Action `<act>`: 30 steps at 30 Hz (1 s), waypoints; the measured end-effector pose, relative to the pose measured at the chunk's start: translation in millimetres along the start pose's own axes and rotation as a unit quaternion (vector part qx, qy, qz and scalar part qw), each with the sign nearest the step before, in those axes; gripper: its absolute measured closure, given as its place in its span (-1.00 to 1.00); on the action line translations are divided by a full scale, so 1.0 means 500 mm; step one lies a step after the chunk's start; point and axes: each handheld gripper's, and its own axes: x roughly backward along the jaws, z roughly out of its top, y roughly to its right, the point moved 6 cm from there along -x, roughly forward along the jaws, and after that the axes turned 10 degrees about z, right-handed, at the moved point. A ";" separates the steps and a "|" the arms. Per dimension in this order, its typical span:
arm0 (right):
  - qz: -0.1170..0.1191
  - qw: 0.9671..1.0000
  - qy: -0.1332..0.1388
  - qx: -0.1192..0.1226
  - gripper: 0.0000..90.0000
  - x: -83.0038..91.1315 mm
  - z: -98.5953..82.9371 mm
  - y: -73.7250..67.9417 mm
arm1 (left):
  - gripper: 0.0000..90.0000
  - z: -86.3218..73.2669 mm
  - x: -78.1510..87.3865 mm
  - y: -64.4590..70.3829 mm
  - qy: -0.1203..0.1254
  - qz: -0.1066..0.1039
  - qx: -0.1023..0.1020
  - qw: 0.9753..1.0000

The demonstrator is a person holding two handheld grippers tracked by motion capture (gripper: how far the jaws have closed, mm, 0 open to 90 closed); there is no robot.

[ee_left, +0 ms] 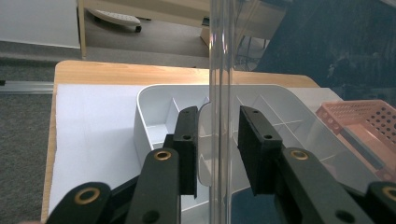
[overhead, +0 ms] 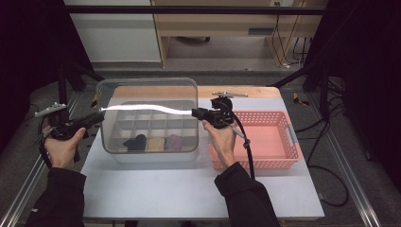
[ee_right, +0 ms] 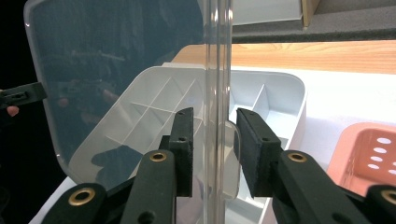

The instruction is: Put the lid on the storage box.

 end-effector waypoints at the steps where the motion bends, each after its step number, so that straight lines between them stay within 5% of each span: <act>1: -0.002 1.000 -0.001 0.000 0.52 -0.002 -0.001 0.002 | 0.52 0.000 -0.001 0.001 0.000 0.001 0.000 1.000; 30: -0.051 0.999 0.014 0.010 0.33 -0.046 -0.019 0.040 | 0.39 -0.020 -0.059 -0.006 -0.018 0.018 0.005 1.000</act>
